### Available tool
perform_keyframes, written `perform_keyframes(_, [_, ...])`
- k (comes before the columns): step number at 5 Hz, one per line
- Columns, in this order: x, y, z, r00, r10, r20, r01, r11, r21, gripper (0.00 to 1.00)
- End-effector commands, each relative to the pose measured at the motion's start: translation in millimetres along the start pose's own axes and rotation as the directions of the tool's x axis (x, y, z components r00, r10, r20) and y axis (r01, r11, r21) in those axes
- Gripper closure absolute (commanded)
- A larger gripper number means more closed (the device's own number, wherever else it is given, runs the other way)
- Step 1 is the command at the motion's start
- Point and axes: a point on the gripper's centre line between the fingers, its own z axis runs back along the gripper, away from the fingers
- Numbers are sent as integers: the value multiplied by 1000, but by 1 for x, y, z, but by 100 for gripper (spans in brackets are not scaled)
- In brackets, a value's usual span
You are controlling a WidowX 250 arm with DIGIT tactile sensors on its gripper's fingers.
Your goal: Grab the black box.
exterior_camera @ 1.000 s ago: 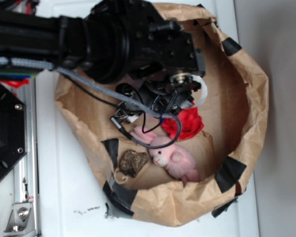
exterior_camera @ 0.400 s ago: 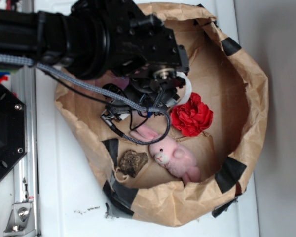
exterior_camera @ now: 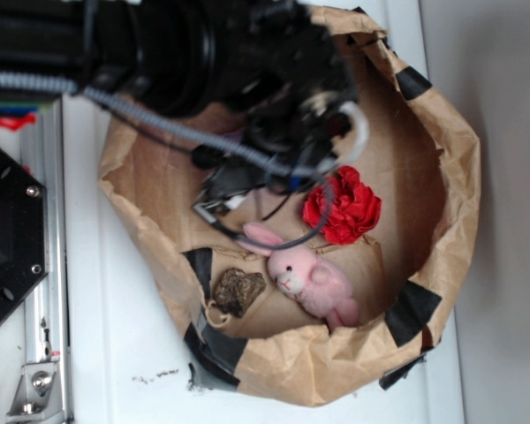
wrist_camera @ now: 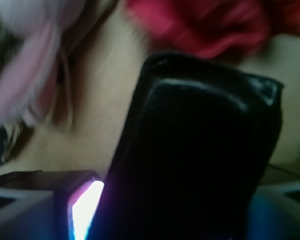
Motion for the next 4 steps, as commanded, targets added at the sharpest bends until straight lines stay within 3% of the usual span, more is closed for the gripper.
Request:
perform_keyframes(1, [-11, 12, 73, 987, 98, 128, -103, 994, 34, 100])
perform_keyframes(2, [-33, -3, 114, 969, 107, 224, -99, 994, -49, 100])
perform_keyframes(3, [-30, -26, 120, 930, 225, 289, -254, 965, 65, 100])
perform_keyframes(4, [-18, -30, 114, 936, 283, 210, -320, 932, 171, 100])
